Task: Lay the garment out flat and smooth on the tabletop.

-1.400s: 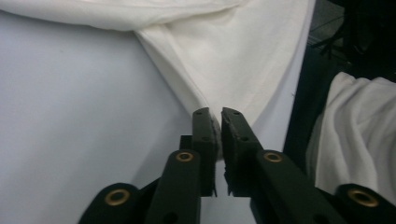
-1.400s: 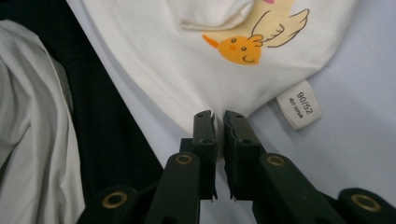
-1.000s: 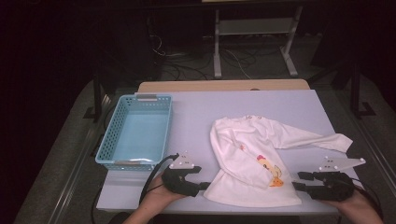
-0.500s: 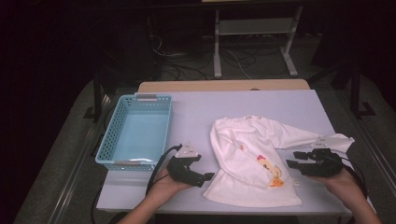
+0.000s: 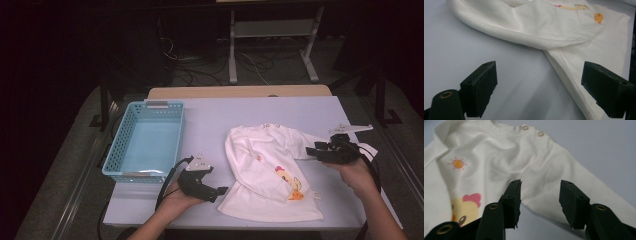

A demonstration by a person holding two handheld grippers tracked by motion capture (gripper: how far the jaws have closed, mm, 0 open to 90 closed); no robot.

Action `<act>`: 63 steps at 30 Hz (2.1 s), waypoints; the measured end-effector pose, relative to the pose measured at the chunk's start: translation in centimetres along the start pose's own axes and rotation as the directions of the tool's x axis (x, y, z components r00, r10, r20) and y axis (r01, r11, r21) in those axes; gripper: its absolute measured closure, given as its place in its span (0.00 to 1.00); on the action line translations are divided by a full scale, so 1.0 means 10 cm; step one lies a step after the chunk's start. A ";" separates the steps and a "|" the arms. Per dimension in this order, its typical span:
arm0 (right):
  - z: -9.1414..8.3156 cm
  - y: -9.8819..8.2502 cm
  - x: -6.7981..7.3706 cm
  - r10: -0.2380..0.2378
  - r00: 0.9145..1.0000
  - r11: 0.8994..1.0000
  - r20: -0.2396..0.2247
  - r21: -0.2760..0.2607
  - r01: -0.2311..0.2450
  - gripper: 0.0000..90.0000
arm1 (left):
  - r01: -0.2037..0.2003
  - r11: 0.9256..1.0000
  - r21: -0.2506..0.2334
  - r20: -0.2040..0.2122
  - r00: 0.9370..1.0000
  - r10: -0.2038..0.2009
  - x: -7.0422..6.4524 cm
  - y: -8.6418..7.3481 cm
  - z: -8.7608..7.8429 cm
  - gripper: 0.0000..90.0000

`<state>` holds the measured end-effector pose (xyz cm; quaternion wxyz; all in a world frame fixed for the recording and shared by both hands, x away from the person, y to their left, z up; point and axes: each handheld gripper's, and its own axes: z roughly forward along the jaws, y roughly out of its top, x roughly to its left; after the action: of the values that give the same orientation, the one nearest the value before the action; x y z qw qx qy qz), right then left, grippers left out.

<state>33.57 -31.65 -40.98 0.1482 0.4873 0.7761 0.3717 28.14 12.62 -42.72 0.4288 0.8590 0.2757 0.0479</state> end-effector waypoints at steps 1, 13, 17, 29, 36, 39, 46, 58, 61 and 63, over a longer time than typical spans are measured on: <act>0.00 0.02 -0.03 0.010 1.000 1.000 0.007 -0.001 -0.010 0.57 | 0.001 1.000 -0.001 -0.002 1.000 -0.001 0.00 0.00 0.00 0.14; -0.09 -0.04 -0.51 0.103 0.987 0.995 0.123 0.001 -0.104 0.70 | 0.000 1.000 0.002 -0.005 1.000 0.000 0.02 -0.02 -0.02 0.14; -0.08 -0.09 -0.64 0.121 0.979 0.992 0.165 0.010 -0.124 0.77 | -0.004 1.000 0.004 -0.005 1.000 0.004 0.01 -0.02 -0.01 0.14; 0.05 -0.18 -0.82 0.113 0.966 0.983 0.232 0.117 -0.143 0.94 | -0.001 1.000 0.002 0.000 1.000 0.001 0.01 -0.02 -0.01 0.15; -0.06 -0.28 -0.73 0.095 0.972 0.979 0.216 0.156 -0.131 0.94 | 0.001 1.000 0.002 -0.001 1.000 -0.001 0.02 -0.03 -0.04 0.15; -0.14 -0.31 -0.67 0.096 0.973 0.977 0.208 0.166 -0.132 0.94 | 0.001 1.000 0.001 -0.002 1.000 -0.001 0.02 -0.03 -0.03 0.15; -0.20 -0.39 -0.61 0.102 0.976 0.973 0.194 0.186 -0.139 0.91 | -0.003 1.000 -0.001 0.002 1.000 0.003 0.00 -0.02 -0.03 0.15; -0.15 -0.23 -0.63 0.149 0.976 0.984 0.159 0.077 -0.162 0.68 | -0.003 1.000 -0.001 0.001 1.000 0.003 0.01 -0.02 -0.03 0.15; -0.07 -0.21 -0.61 0.147 0.979 0.983 0.141 0.090 -0.160 0.62 | -0.003 1.000 -0.001 0.001 1.000 0.003 0.02 -0.02 -0.03 0.15; -0.01 -0.20 -0.59 0.155 0.978 0.982 0.138 0.091 -0.168 0.59 | -0.003 1.000 -0.001 0.002 1.000 0.003 0.02 -0.02 -0.03 0.15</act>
<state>35.04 -37.35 -43.13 0.1427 0.5791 0.7405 0.3099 28.08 13.02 -42.75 0.4295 0.8591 0.2742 0.0479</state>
